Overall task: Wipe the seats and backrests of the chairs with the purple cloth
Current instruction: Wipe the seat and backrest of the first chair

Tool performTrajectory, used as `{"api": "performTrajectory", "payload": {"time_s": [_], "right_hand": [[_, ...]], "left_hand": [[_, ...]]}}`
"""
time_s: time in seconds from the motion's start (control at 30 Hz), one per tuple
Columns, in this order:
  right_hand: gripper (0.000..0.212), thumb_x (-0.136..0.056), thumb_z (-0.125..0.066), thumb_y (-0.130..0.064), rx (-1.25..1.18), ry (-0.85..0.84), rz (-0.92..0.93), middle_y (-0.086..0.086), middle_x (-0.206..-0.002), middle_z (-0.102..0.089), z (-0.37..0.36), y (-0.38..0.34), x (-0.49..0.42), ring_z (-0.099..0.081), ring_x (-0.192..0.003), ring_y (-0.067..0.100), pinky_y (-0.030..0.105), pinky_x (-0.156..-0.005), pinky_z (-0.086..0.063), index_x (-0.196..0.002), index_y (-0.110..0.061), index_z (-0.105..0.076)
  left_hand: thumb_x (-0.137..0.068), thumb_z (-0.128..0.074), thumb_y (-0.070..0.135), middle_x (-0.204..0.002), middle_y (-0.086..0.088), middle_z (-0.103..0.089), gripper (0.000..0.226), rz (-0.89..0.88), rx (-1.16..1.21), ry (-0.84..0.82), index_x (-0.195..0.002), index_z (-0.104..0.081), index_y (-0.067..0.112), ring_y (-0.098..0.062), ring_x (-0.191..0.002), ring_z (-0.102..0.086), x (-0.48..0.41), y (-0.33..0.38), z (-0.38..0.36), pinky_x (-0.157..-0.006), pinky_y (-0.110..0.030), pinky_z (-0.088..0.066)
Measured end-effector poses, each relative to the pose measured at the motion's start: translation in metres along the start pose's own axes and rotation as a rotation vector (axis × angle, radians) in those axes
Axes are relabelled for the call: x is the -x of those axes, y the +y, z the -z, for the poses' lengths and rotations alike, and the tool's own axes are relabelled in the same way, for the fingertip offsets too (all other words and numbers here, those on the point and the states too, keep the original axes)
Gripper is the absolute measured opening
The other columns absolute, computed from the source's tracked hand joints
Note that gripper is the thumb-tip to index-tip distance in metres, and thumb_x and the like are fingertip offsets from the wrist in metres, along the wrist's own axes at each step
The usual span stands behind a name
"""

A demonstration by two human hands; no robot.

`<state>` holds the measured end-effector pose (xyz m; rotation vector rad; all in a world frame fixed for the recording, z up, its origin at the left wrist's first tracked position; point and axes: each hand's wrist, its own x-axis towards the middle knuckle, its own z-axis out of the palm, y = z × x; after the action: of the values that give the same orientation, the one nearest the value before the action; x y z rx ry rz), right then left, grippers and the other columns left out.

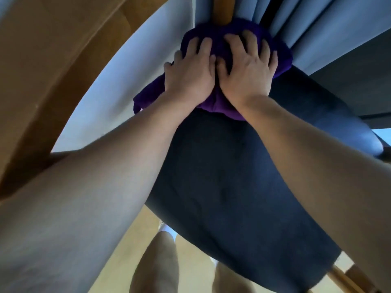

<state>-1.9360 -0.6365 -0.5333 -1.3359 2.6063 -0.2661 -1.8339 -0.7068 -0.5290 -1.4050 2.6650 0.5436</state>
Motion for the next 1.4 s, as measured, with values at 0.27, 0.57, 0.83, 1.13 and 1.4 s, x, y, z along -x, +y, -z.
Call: {"api": "performTrajectory", "payload": {"time_s": [0.27, 0.57, 0.83, 1.13, 1.4], "right_hand": [[0.044, -0.103, -0.037, -0.039, 0.005, -0.088, 0.107, -0.004, -0.161, -0.026, 0.004, -0.006, 0.065, -0.011, -0.149, 0.042, 0.055, -0.12, -0.016, -0.146, -0.031, -0.04], [0.037, -0.103, -0.042, -0.038, -0.048, -0.241, 0.309, -0.007, -0.154, -0.039, 0.01, -0.036, 0.172, -0.024, -0.146, 0.038, 0.055, -0.106, -0.037, -0.136, -0.023, -0.052], [0.044, -0.097, -0.052, -0.04, -0.147, -0.351, 0.479, -0.007, -0.148, -0.044, 0.018, -0.052, 0.243, -0.033, -0.14, 0.031, 0.053, -0.102, -0.041, -0.139, -0.026, -0.052], [0.044, -0.098, -0.043, -0.006, -0.101, -0.222, 0.648, 0.006, -0.146, -0.047, 0.04, -0.041, 0.138, -0.04, -0.133, 0.03, 0.036, -0.111, -0.035, -0.138, -0.017, -0.055], [0.042, -0.099, -0.049, -0.021, 0.011, -0.434, 0.783, 0.004, -0.152, -0.04, 0.024, -0.052, 0.143, -0.032, -0.142, 0.028, 0.048, -0.113, -0.034, -0.141, -0.023, -0.053]], "left_hand": [[-0.106, -0.028, 0.039, -0.166, -0.006, -0.002, 0.055, 0.139, -0.059, -0.058, -0.157, -0.011, 0.033, -0.043, -0.148, -0.01, 0.081, 0.002, -0.002, -0.115, -0.061, -0.021], [-0.102, -0.034, 0.039, -0.165, -0.011, 0.003, 0.06, 0.442, -0.009, -0.066, -0.157, -0.016, 0.023, -0.049, -0.146, -0.008, 0.205, -0.004, -0.012, -0.112, -0.064, -0.026], [-0.101, -0.037, 0.028, -0.166, -0.012, 0.0, 0.059, 0.488, 0.279, -0.006, -0.157, -0.019, 0.019, -0.044, -0.148, -0.014, 0.294, -0.031, -0.023, -0.117, -0.056, -0.026], [-0.088, -0.041, 0.071, -0.162, -0.006, -0.016, 0.076, 0.788, 0.475, 0.276, -0.15, -0.028, 0.028, -0.045, -0.145, -0.018, 0.245, -0.013, -0.036, -0.107, -0.062, -0.037], [-0.095, -0.051, 0.031, -0.164, -0.004, -0.013, 0.062, 0.739, 0.637, 0.335, -0.153, -0.031, 0.024, -0.032, -0.142, -0.032, 0.302, 0.013, -0.055, -0.102, -0.05, -0.045]]}}
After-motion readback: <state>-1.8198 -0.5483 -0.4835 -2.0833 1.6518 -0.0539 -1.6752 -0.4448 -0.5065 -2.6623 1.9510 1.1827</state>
